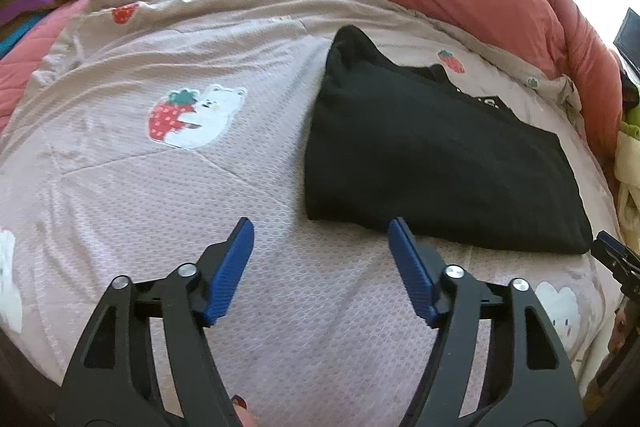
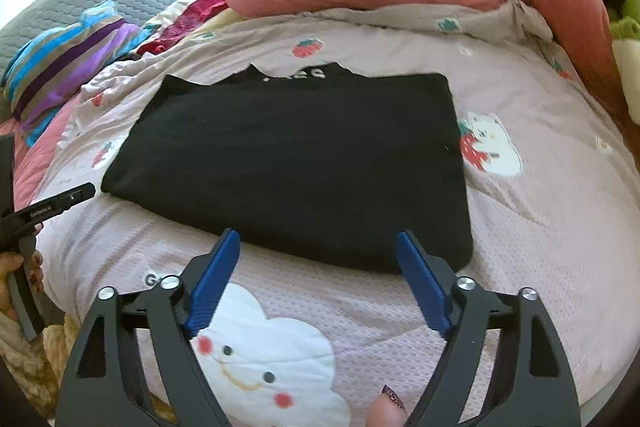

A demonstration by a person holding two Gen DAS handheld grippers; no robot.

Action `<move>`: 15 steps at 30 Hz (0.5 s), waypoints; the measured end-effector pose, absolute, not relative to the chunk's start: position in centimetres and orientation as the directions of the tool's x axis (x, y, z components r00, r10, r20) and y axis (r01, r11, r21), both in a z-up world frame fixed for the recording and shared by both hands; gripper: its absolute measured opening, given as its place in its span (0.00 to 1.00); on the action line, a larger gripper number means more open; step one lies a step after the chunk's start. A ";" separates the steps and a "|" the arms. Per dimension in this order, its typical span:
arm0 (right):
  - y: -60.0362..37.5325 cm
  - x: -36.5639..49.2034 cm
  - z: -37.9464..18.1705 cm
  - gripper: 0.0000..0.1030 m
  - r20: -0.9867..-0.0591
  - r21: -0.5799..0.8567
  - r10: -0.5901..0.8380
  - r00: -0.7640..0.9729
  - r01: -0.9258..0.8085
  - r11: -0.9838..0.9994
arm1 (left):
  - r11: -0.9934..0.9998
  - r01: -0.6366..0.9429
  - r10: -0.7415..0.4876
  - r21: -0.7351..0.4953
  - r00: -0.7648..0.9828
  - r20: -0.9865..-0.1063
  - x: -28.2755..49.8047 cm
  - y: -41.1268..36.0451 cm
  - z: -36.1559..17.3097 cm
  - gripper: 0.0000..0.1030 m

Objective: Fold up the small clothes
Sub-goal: 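Open the left tool and withdraw both tools from the folded sweatshirt, then move both open tools to one long side of the folded black sweatshirt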

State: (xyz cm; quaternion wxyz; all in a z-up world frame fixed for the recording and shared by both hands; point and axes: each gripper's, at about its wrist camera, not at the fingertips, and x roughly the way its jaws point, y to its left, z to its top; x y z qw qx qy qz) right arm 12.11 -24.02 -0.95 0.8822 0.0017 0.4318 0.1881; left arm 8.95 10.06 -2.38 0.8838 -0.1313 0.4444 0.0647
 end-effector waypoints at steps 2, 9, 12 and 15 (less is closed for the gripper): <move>-23.4 12.1 -0.6 0.83 -0.755 0.169 0.345 0.557 -0.344 0.924 | 0.956 -0.239 0.009 -0.170 0.602 -0.799 8.6 10.3 -2.0 0.70; -21.1 12.3 0.6 0.88 -0.741 0.160 0.375 0.557 -0.396 0.904 | 0.949 -0.269 0.037 -0.166 0.617 -0.786 7.8 11.5 -0.9 0.86; -19.7 12.5 1.0 0.90 -0.735 0.156 0.392 0.553 -0.424 0.892 | 0.946 -0.283 0.055 -0.158 0.620 -0.783 7.7 12.0 -0.6 0.91; -18.3 12.7 1.2 0.91 -0.730 0.156 0.411 0.546 -0.452 0.878 | 0.943 -0.298 0.071 -0.151 0.619 -0.782 7.8 12.7 -0.4 0.91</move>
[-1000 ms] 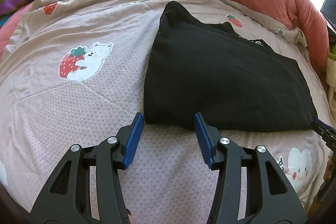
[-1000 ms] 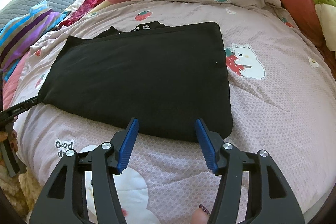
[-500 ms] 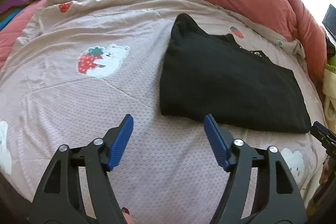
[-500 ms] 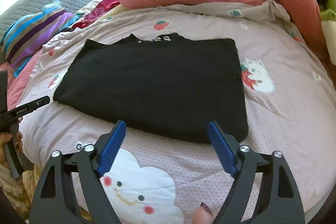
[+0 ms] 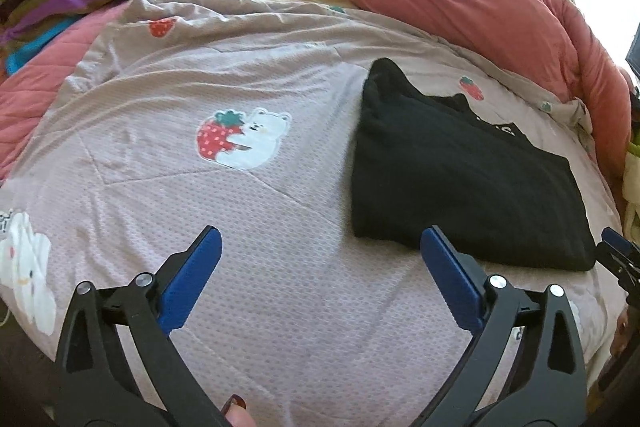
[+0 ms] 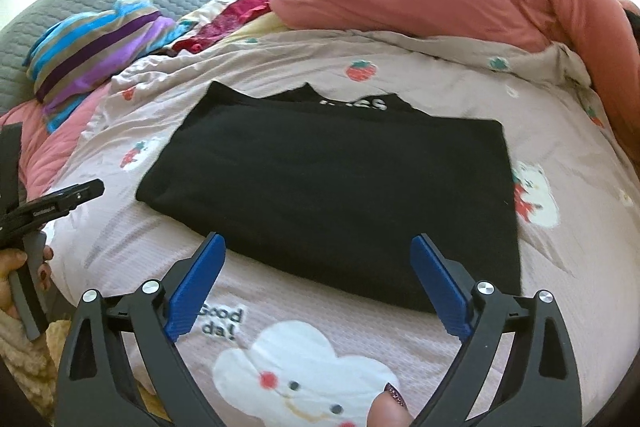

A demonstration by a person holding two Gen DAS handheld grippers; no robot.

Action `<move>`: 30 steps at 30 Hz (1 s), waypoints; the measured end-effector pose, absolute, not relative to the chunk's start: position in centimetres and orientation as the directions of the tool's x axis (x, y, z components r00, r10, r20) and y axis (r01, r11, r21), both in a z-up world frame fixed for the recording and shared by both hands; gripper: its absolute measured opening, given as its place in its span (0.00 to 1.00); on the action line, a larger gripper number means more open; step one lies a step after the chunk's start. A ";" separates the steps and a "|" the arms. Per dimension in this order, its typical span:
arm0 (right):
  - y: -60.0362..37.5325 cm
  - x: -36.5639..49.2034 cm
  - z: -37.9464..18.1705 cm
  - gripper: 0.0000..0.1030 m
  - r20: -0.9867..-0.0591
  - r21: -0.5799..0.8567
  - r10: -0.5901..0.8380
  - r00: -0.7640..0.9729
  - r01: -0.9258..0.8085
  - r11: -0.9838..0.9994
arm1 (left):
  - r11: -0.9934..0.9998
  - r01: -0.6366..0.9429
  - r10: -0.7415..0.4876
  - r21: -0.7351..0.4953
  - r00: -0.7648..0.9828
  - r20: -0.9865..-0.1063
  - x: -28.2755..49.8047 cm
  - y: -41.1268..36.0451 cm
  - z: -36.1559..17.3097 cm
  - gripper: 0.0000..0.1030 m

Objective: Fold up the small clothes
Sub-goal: 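Move both open tools to one long side of the folded black sweatshirt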

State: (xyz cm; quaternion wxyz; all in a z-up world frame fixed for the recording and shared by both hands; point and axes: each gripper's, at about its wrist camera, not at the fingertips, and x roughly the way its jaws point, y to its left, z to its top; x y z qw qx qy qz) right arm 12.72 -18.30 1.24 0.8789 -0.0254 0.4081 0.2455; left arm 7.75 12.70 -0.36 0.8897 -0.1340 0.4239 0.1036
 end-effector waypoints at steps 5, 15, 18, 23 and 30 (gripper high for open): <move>-15.3 13.0 1.4 0.93 -0.725 0.134 0.439 0.532 -0.515 0.846 | 0.933 -0.332 0.098 -0.140 0.608 -0.788 8.3 14.2 -0.3 0.91; -7.8 12.9 -0.1 0.94 -0.726 0.053 0.480 0.493 -0.656 0.753 | 0.921 -0.370 0.128 -0.118 0.576 -0.808 10.8 16.6 -0.6 0.91; -5.6 12.7 -1.0 0.94 -0.739 0.020 0.473 0.479 -0.687 0.726 | 0.922 -0.370 0.131 -0.111 0.570 -0.811 11.8 16.9 -0.6 0.91; -2.7 12.4 -2.6 0.94 -0.755 -0.031 0.459 0.469 -0.724 0.690 | 0.930 -0.354 0.128 -0.100 0.567 -0.814 13.5 16.9 -0.6 0.91; 0.3 12.5 -4.8 0.94 -0.773 -0.141 0.388 0.501 -0.732 0.666 | 0.939 -0.333 0.122 -0.089 0.562 -0.818 15.5 16.7 -0.6 0.91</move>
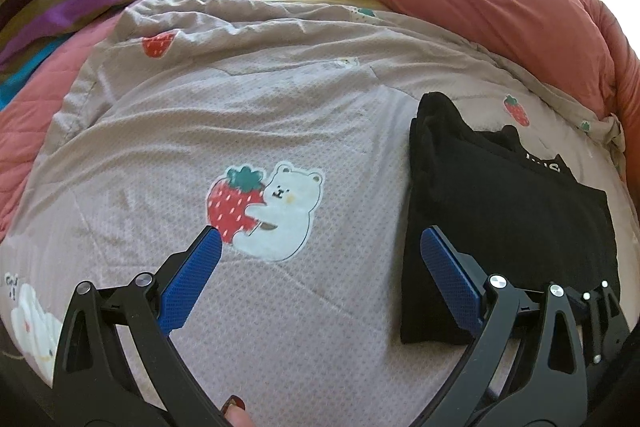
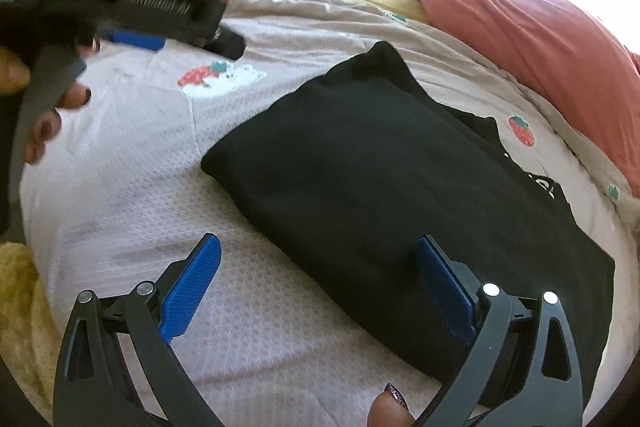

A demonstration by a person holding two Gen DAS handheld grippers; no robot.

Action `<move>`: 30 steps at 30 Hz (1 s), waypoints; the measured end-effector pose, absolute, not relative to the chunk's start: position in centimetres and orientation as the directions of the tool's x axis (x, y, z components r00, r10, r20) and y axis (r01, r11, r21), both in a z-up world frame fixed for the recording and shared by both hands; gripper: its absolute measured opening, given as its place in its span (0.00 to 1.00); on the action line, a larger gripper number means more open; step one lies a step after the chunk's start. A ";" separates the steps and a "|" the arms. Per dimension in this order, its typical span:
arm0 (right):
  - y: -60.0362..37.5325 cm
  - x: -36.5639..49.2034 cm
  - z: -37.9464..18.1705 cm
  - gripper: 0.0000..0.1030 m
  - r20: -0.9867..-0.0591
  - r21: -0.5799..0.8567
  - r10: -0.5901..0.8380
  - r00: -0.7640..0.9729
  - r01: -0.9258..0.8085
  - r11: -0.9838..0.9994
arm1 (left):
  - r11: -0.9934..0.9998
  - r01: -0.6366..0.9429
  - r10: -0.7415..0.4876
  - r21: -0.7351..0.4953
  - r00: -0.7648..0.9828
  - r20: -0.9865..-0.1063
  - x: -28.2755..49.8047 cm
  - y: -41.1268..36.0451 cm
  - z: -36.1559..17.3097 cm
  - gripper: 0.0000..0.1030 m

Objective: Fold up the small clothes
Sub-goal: 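Move both open tools to one long side of the folded black sweatshirt, then close both tools on the sweatshirt side and lift it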

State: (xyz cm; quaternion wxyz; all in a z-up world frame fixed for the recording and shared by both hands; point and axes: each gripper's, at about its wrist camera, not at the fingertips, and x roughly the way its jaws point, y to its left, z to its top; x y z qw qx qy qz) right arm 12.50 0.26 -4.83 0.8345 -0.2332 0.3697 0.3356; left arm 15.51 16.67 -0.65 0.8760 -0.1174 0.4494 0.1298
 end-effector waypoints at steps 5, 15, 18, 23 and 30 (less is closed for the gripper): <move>1.6 12.9 -6.0 0.94 -0.764 -0.234 0.335 0.551 -0.721 0.652 | 0.943 -0.323 0.117 -0.082 0.553 -0.825 16.6 16.5 -1.1 0.91; 4.2 14.0 -6.5 0.96 -0.726 -0.319 0.320 0.608 -0.711 0.627 | 0.943 -0.325 0.117 -0.076 0.535 -0.837 18.5 17.1 -1.9 0.91; 4.6 14.2 -6.5 0.95 -0.708 -0.343 0.319 0.630 -0.701 0.625 | 0.943 -0.322 0.107 -0.085 0.534 -0.839 19.2 17.2 -1.9 0.91; 3.7 13.8 -5.4 0.73 -0.675 -0.319 0.364 0.641 -0.699 0.640 | 0.945 -0.306 0.074 -0.113 0.537 -0.840 20.6 16.9 -1.8 0.91; 1.0 14.8 -4.2 0.39 -0.674 -0.183 0.436 0.596 -0.707 0.683 | 0.915 -0.268 -0.116 -0.302 0.543 -0.832 23.5 16.6 -1.9 0.91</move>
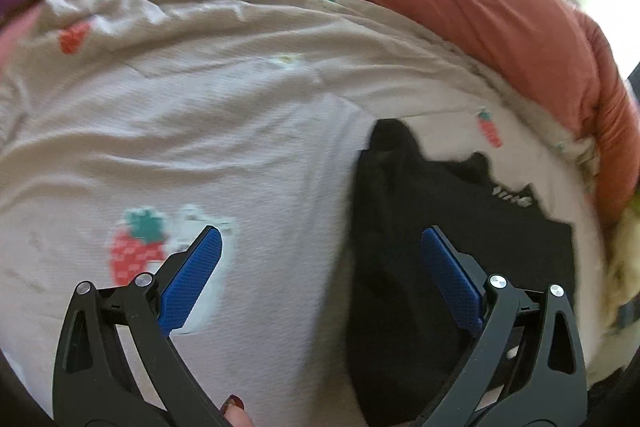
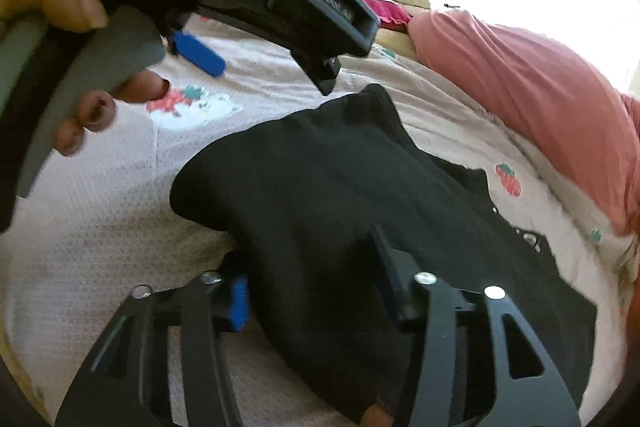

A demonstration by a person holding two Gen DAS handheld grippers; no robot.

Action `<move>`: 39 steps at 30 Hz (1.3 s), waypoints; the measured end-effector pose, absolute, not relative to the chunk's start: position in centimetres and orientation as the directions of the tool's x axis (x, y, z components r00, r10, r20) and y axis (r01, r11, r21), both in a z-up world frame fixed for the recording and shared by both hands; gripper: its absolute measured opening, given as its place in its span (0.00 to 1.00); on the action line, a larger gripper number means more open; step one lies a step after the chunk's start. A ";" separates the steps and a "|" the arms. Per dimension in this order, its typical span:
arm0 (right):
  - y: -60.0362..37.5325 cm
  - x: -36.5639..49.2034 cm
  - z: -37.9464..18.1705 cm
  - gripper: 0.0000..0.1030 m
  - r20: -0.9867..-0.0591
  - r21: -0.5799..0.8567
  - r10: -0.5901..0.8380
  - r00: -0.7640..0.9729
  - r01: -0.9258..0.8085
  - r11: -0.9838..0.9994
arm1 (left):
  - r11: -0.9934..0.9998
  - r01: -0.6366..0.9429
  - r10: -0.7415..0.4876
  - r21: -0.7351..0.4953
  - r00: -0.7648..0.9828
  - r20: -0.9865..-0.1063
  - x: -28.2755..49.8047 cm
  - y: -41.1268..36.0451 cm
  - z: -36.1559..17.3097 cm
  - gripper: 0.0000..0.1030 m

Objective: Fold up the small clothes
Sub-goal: 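Close both tools on the sweatshirt side and lift it, then fold the lifted side over onto the rest of the sweatshirt with both tools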

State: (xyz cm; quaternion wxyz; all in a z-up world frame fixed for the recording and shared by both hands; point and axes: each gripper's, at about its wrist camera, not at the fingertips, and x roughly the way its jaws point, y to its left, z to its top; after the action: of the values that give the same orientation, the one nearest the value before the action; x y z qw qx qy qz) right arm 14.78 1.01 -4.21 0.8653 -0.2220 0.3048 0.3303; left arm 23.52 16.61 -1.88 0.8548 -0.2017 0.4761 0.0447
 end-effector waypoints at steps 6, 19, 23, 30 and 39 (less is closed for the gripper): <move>-1.1 14.6 -3.0 0.16 -0.627 -0.088 0.507 0.591 -0.701 0.708 | 0.871 -0.248 -0.260 -0.424 0.500 -0.826 26.1 15.7 -3.1 0.91; -5.0 14.6 -0.9 0.12 -0.570 -0.014 0.552 0.609 -0.679 0.734 | 0.812 -0.251 -0.391 -0.526 0.435 -0.811 28.6 12.9 -5.1 0.56; -6.0 14.4 -0.4 0.12 -0.555 -0.014 0.546 0.627 -0.664 0.748 | 0.838 -0.199 -0.381 -0.508 0.453 -0.806 28.5 11.0 -3.4 0.30; -8.6 14.3 0.6 0.11 -0.513 0.002 0.543 0.665 -0.632 0.775 | 0.888 -0.112 -0.336 -0.445 0.500 -0.798 27.9 7.7 0.2 0.20; -12.8 13.0 1.9 0.10 -0.450 0.041 0.525 0.722 -0.571 0.820 | 0.918 -0.025 -0.319 -0.395 0.545 -0.776 26.9 2.9 3.7 0.20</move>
State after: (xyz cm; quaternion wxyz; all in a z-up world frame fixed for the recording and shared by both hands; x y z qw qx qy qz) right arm 13.02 -12.77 1.92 0.9265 -0.0501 0.2270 0.2958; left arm 26.92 2.94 3.66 0.8596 -0.1829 0.4693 -0.0854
